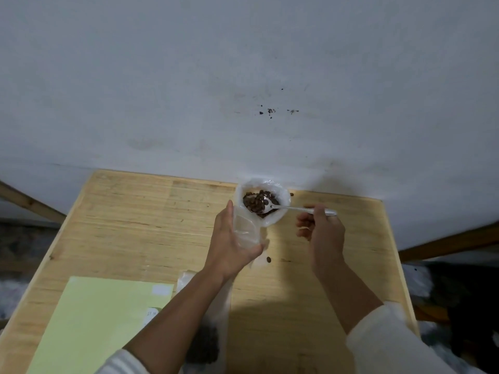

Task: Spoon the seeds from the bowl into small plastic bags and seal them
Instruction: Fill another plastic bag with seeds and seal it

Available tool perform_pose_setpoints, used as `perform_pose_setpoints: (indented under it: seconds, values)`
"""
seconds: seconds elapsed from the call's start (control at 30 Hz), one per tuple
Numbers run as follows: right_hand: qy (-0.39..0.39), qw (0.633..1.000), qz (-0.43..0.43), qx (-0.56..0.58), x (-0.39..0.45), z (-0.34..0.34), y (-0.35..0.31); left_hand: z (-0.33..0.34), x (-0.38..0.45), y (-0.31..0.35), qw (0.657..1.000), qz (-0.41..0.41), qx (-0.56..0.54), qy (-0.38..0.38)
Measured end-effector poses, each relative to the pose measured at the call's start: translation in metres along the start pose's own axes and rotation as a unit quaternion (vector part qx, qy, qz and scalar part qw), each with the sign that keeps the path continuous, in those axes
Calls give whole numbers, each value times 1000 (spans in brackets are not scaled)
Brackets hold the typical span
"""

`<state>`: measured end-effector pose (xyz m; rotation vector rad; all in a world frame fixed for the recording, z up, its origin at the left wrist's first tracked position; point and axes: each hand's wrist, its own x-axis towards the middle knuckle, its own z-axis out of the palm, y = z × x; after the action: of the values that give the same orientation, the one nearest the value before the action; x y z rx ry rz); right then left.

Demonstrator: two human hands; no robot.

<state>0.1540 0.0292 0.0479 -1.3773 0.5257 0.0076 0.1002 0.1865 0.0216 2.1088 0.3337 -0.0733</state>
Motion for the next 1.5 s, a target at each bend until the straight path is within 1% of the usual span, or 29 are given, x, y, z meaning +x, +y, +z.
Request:
perform_pose_setpoints:
  seconds: [0.07, 0.17, 0.2, 0.23, 0.3, 0.37, 0.4, 0.47, 0.57, 0.63, 0.73, 0.8, 0.9, 1.0, 1.13, 1.17, 1.23, 1.3, 1.33, 1.37, 1.4, 1.47, 1.5]
  values:
    - [-33, 996, -65, -48, -11, -1, -5, 0, 2, 0, 1000, 0, -9, 3]
    - [-80, 972, -178, -130, -22, -1, -9, -1, 3, 0, 1000, -8, -28, -2]
    - [-80, 966, -203, -142, -23, -1, -9, 0, 3, -1, 999, -10, -32, -3]
    - [-63, 964, -212, -145, -23, 0, -9, -1, 4, -1, 1000, -9, -30, -3]
    - [9, 969, -192, -154, -16, 1, -8, -2, 3, -3, 1000, -8, -22, -2]
    - [81, 963, -151, -206, -1, 1, -2, -3, 2, -4, 1000, -8, -16, 1]
    - [101, 958, -127, -237, 8, 1, 3, -3, 2, -4, 1000, -9, -15, 3]
    - [111, 952, -75, -276, 24, 4, 16, -4, 1, -4, 1000, -12, -11, 6]
    - [115, 952, -26, -283, 40, 18, 32, -5, 2, -5, 1000, -12, -2, 9]
    - [124, 958, 9, -258, 48, 27, 37, -5, 2, -4, 1000, -13, 4, 8]
    - [115, 980, 80, -140, 49, 35, 37, -5, 2, -5, 1000, -12, 11, 6]
    - [115, 984, 98, -99, 46, 33, 37, -6, 3, -5, 1000, -13, 13, 5]
    - [123, 987, 90, -56, 42, 23, 33, -5, 3, -5, 1000, -15, 7, 5]
    - [117, 990, 73, -40, 34, 15, 18, -3, 4, -4, 1000, -15, 0, 5]
    - [56, 998, 22, -13, 13, 12, -9, -1, 6, -2, 1000, -11, -11, 3]
    - [38, 999, -1, -25, 6, 11, -14, 0, 6, -2, 1000, -11, -16, 0]
    - [-4, 994, -73, -86, -8, 9, -19, 0, 7, 0, 1000, -11, -25, -5]
    - [-43, 975, -157, -153, -20, 6, -21, 1, 8, 1, 1000, -7, -27, -5]
    - [-47, 966, -190, -171, -22, 5, -21, 1, 8, 1, 1000, -6, -26, -6]
    - [-33, 961, -206, -181, -23, 5, -21, 0, 8, 2, 1000, -5, -23, -5]
    - [-3, 961, -203, -189, -20, 5, -21, 0, 8, 1, 1000, -3, -20, -3]
    - [66, 958, -161, -226, -6, 5, -16, -1, 7, 0, 1000, -2, -14, -2]
    - [84, 955, -130, -253, 2, 5, -13, -1, 6, -1, 1000, -1, -10, -2]
